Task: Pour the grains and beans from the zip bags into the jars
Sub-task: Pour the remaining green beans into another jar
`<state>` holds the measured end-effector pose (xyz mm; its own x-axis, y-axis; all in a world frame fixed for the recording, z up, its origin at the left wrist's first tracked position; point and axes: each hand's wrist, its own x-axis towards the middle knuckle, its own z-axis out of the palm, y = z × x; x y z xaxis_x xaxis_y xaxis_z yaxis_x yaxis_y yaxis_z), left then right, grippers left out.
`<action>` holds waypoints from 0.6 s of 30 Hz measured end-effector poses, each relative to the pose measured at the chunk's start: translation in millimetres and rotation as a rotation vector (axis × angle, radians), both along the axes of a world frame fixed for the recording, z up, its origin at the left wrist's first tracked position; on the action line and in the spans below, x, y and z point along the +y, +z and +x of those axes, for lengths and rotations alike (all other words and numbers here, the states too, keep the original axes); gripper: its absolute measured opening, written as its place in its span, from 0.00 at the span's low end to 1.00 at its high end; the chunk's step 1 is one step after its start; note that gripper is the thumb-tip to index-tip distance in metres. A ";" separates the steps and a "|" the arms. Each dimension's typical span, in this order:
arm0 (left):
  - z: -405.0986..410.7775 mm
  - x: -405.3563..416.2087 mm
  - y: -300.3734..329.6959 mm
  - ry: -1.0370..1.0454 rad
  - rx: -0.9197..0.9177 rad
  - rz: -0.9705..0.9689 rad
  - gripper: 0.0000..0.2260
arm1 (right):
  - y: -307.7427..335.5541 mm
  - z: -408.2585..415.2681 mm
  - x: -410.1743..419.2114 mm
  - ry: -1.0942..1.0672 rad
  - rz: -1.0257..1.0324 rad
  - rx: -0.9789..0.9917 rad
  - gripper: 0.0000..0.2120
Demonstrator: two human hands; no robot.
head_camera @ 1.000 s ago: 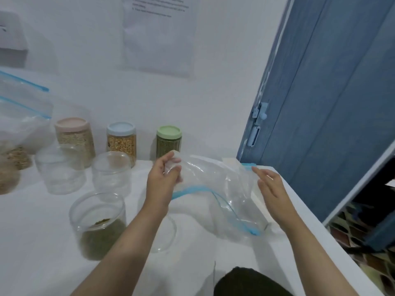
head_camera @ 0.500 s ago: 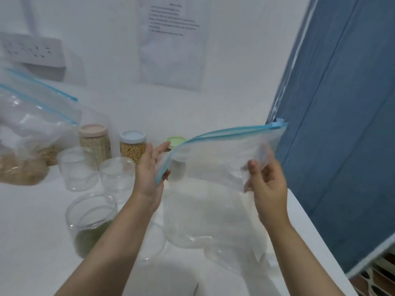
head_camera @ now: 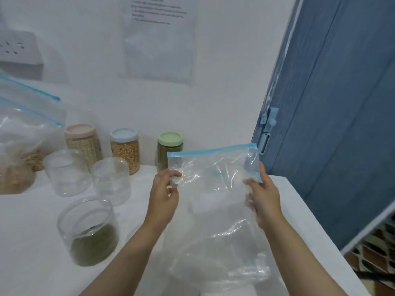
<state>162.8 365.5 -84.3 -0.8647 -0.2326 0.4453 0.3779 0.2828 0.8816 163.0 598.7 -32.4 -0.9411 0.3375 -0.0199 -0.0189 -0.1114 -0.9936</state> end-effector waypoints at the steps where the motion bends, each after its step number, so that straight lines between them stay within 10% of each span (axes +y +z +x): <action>1: -0.1 2.0 -3.2 0.006 -0.058 0.016 0.24 | -4.1 2.2 0.3 -0.009 -0.006 -0.004 0.31; 9: 9.0 0.4 -43.5 -0.279 -0.580 0.083 0.22 | -26.7 11.8 6.1 -0.084 -0.063 0.007 0.29; 18: 14.3 6.5 -43.3 -0.208 -0.333 -0.053 0.32 | -45.6 17.1 15.7 -0.062 0.187 -0.038 0.32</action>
